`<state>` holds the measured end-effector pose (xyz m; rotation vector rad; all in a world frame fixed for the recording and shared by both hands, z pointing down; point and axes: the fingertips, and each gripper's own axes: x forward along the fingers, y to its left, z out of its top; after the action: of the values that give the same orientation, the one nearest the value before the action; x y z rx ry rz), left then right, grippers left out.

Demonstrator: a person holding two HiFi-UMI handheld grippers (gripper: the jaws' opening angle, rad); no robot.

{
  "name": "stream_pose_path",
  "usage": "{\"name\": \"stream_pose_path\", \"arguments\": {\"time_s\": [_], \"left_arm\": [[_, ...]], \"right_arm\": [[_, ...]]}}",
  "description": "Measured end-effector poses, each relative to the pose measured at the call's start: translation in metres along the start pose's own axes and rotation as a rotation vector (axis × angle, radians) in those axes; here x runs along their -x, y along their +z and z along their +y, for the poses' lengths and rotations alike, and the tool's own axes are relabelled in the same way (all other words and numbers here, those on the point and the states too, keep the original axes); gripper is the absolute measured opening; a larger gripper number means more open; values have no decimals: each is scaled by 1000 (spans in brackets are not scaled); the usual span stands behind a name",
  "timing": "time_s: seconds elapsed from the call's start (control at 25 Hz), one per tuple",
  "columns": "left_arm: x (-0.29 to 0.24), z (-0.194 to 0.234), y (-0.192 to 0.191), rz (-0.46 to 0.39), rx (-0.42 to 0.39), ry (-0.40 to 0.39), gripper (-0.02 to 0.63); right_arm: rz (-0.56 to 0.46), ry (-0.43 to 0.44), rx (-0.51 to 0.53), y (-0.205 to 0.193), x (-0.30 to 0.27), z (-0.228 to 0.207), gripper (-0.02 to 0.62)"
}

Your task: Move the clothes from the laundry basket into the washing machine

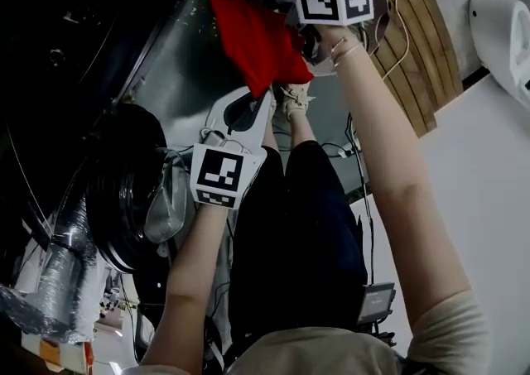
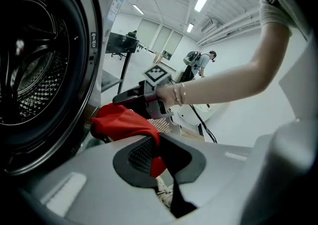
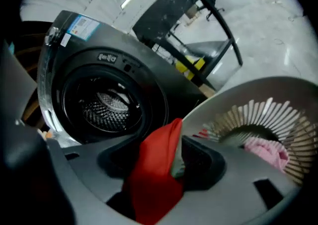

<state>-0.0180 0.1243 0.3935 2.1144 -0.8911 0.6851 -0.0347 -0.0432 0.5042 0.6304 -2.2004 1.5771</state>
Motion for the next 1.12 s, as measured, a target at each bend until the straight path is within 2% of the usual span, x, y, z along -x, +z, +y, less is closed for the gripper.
{"name": "stream_pose_path", "arguments": {"time_s": [0.12,0.16,0.2,0.28,0.36,0.48,0.6,0.72,0.8,0.88,0.96,1.0,1.04,1.08,1.12], "left_arm": [[-3,-4,-2,3,31,-19,26],[-4,-3,-3,1,41,-18,26],[-4,-1,-3,-4,56,-13,26],[-5,4,-2,-15,97,-3,26],[-8,10,1,-21,116,5,26],[-9,19,11,-39,108,36,26],[-7,22,34,-107,122,33,26],[-3,19,64,-195,175,-30,26],[0,16,85,-240,190,-75,27],[1,14,105,-282,222,-132,27],[0,8,119,-300,304,-238,27],[-1,4,122,-296,349,-299,30],[-3,0,124,-292,392,-357,48],[-4,-3,126,-291,437,-406,146],[-6,-3,126,-292,483,-440,177]], "right_arm": [[165,92,-41,-13,-24,7,230],[175,93,-33,-11,-25,8,151],[161,80,-13,-7,-23,8,37],[95,67,14,2,-10,11,26],[8,91,31,7,13,22,25],[-155,125,112,16,65,56,23],[-310,163,208,26,124,100,23],[-385,147,352,28,171,134,23],[-391,178,424,24,190,157,23],[-361,251,435,14,199,171,23],[-329,318,416,3,198,175,23],[-320,325,419,-1,195,174,24],[-313,315,433,-5,193,170,23],[-309,300,445,-8,190,167,23],[-312,290,447,-10,188,164,25]]}}
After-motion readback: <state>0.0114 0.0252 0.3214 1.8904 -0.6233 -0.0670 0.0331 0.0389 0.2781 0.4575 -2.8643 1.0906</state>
